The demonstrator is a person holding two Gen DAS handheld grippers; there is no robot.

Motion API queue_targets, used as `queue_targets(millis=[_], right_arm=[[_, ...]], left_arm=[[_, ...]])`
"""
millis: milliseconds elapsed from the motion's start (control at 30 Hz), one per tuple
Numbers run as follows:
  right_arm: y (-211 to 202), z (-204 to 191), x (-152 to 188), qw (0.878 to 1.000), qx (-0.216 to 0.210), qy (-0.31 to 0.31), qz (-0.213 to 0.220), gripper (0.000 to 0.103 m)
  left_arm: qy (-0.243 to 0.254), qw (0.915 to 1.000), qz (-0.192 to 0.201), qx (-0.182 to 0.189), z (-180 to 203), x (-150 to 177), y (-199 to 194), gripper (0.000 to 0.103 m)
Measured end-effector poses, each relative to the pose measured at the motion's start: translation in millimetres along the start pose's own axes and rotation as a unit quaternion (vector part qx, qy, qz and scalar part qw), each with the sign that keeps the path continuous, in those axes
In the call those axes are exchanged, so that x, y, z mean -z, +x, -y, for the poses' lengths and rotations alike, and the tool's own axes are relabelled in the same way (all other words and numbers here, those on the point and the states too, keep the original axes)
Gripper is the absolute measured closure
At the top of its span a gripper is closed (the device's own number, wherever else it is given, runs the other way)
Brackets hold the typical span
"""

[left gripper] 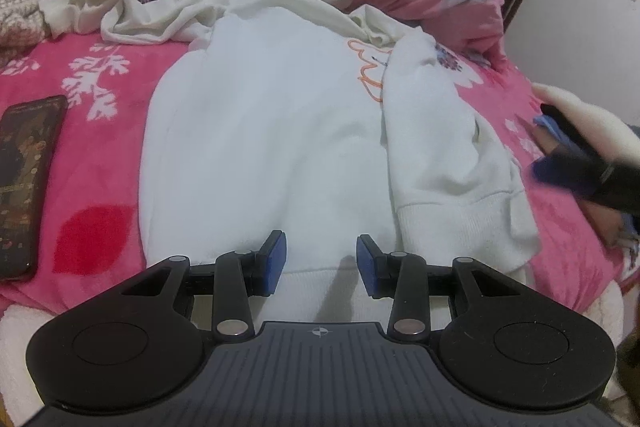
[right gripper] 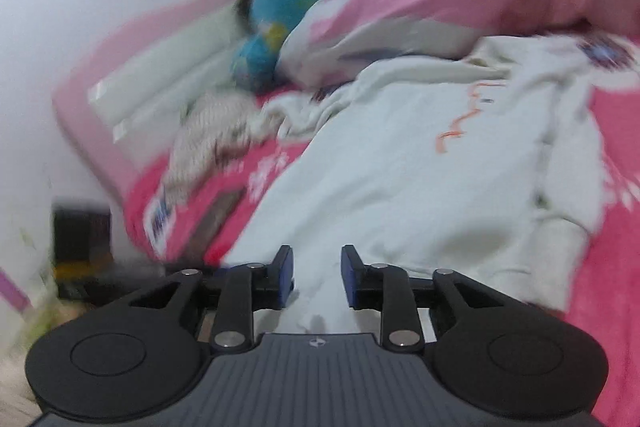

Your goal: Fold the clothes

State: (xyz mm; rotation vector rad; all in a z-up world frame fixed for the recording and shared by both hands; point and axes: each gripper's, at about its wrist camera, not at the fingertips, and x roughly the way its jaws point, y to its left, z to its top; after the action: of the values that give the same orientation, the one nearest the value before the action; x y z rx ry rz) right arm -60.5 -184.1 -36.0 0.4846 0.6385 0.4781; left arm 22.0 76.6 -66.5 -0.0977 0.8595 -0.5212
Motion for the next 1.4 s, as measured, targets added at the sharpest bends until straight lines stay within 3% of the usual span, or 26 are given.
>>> queue_targets(millis=[100,233,367,467,533,633,733,833,1033,1100,1200,1267,1333,1400], right_arm=[[-32,49,-5,0.995,0.029,0.088,0.046,0.065],[-29,101,-5,0.976,0.128,0.172,0.038,0.063],[10,131,-2,0.970,0.109,0.218,0.001,0.064],[25,128,-10,0.973,0.109,0.204,0.001,0.086],[22,121,-21,0.976,0.122,0.180,0.013,0.088],[-19,104,-60,0.975,0.184,0.100,0.078,0.089],[-64,95,-120,0.957,0.257,0.021,0.132,0.089],[-105,103,-185,0.927,0.334,-0.036,0.167,0.089],[-145,178,-288,0.877,0.449,-0.044,0.166,0.089],[-136,218,-303,0.867,0.480,-0.023,0.132,0.084],[-126,283,-307,0.847,0.526,0.049,0.063,0.067],[-130,308,-301,0.831,0.547,0.089,0.044,0.066],[-148,313,-294,0.830,0.540,0.122,0.063,0.066],[-173,299,-286,0.844,0.511,0.134,0.097,0.064]], left_arm=[[-0.004,1.0000,0.000,0.006,-3,0,3,0.065],[-0.010,0.9999,0.003,0.012,-6,1,5,0.065],[-0.011,0.9998,0.005,0.014,-6,1,5,0.065],[-0.013,0.9998,0.005,0.014,-6,1,6,0.065],[-0.010,0.9998,0.006,0.013,-6,1,6,0.065],[-0.004,0.9999,0.007,0.012,-6,1,6,0.065],[-0.001,0.9999,0.006,0.012,-5,0,7,0.064],[-0.002,0.9999,0.005,0.011,-4,-1,7,0.065],[0.002,1.0000,0.001,0.001,0,-2,9,0.065],[0.002,1.0000,-0.001,-0.002,0,-3,10,0.065],[0.002,1.0000,-0.001,-0.003,0,-4,12,0.064],[0.004,1.0000,-0.001,-0.002,0,-4,12,0.064],[0.004,1.0000,-0.001,0.001,-1,-4,12,0.064],[0.002,1.0000,-0.002,0.005,-2,-5,12,0.064]])
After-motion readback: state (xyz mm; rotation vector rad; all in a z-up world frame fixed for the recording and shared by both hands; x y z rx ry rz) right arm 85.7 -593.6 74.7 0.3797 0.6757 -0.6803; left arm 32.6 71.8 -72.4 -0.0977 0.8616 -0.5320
